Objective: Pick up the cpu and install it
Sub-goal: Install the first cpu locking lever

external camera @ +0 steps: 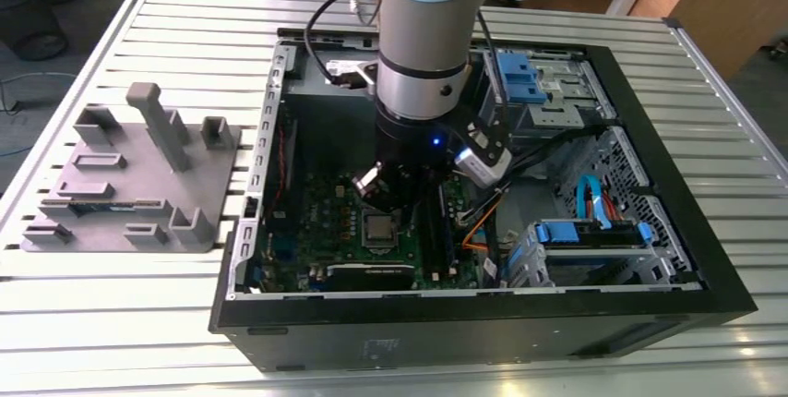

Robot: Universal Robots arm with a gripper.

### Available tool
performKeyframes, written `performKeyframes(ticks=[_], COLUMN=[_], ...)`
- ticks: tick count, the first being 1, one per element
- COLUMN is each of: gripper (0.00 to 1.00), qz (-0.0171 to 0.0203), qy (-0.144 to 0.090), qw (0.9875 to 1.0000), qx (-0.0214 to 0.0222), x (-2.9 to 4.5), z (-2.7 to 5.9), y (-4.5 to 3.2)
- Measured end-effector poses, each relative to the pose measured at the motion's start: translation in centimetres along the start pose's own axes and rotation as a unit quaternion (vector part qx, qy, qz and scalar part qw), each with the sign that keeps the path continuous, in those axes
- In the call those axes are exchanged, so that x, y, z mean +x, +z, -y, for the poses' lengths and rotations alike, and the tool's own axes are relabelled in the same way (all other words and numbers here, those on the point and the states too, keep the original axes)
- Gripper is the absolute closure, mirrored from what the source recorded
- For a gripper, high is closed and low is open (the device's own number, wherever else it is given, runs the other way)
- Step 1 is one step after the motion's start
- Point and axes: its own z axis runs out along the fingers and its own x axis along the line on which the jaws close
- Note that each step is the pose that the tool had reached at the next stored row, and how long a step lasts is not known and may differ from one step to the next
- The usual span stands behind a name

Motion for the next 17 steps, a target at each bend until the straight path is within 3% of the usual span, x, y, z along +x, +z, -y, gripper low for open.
performKeyframes(ticks=[4,13,17], gripper=[0.87,0.87,0.87], qz=[-0.0028,-0.0039,-0.004], qy=[0.019,0.026,0.026], qw=[0.9998,0.9996,0.9996], qx=[-0.0013,-0.0018,-0.0015], x=[-0.01,-0.13,-0.11], z=[-0.02,0.01,0.07], y=[0.11,0.46,0.02])
